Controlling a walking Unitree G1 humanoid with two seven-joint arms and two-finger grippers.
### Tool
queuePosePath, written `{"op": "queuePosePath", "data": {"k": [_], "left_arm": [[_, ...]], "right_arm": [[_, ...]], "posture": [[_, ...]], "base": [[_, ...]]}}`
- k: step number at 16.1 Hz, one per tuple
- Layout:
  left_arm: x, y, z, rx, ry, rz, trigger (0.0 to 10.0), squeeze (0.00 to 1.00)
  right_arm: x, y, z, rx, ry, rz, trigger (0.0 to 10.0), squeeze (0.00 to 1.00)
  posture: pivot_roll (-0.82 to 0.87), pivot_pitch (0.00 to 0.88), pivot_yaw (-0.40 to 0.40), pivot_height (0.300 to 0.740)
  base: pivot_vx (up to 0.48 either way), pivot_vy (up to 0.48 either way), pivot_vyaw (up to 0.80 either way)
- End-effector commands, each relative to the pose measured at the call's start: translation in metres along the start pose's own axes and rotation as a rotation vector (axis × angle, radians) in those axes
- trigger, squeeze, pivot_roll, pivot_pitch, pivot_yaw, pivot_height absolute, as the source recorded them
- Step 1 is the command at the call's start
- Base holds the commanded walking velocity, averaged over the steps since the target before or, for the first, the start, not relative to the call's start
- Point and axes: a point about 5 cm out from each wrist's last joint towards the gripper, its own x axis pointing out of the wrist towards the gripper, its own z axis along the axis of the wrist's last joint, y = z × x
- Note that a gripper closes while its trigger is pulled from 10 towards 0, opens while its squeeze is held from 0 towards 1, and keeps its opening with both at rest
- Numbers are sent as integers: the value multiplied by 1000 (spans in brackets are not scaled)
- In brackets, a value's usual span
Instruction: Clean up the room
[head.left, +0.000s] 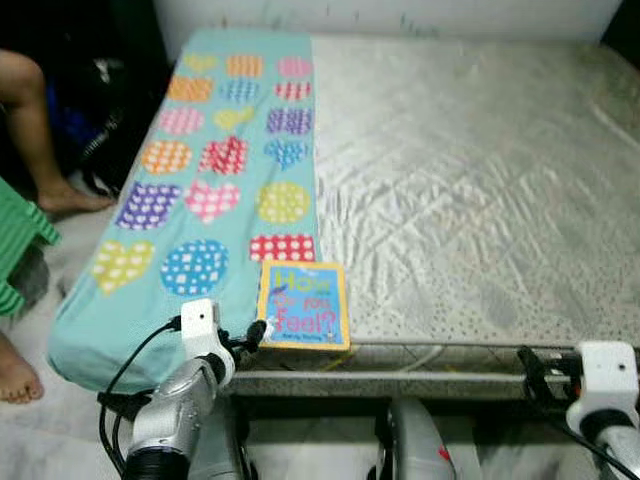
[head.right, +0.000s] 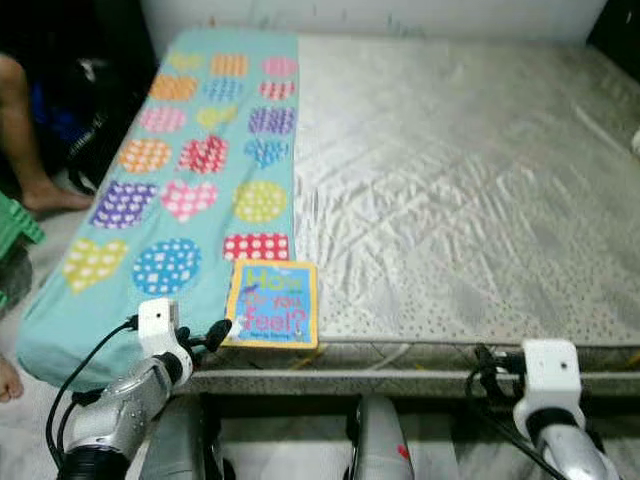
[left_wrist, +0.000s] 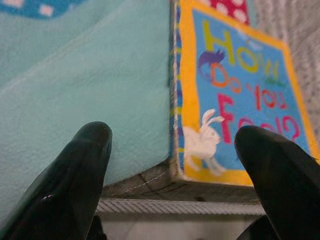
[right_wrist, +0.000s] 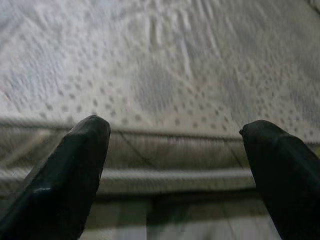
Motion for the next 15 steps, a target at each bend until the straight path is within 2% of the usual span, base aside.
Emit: {"op": "queuePosePath", "data": {"k": [1,4,9,10,11,15], "left_arm": [[0,4,5,15,2,5,10000,1000],[-1,11,18,18,-28,25,10000,1000],[0,14,29,35,-42,9,10000,1000],[3,15,33,41,-39,-6,10000,529],[6,13,35,42,-34,-23,10000,0],[15,6,43,44,-22,-71,10000,0]], "right_arm": [[-7,-12,2,-21,3,-34,10000,0],[-17,-22,-4,-44,32,-60,10000,0],[-16,-19,-7,-44,46,-57,10000,0],[-16,-17,-7,-40,44,-58,10000,0],[-16,-16,-7,-39,42,-58,10000,0],[-15,-17,-6,-36,36,-68,10000,0]], "posture": [[-215,194,-29,600],[-218,206,-30,600],[-216,206,-28,600],[-219,203,-26,600],[-224,203,-24,600],[-229,196,-20,600]], "base": [[0,0,0],[0,0,0],[0,0,0],[0,0,0],[0,0,0],[0,0,0]]}}
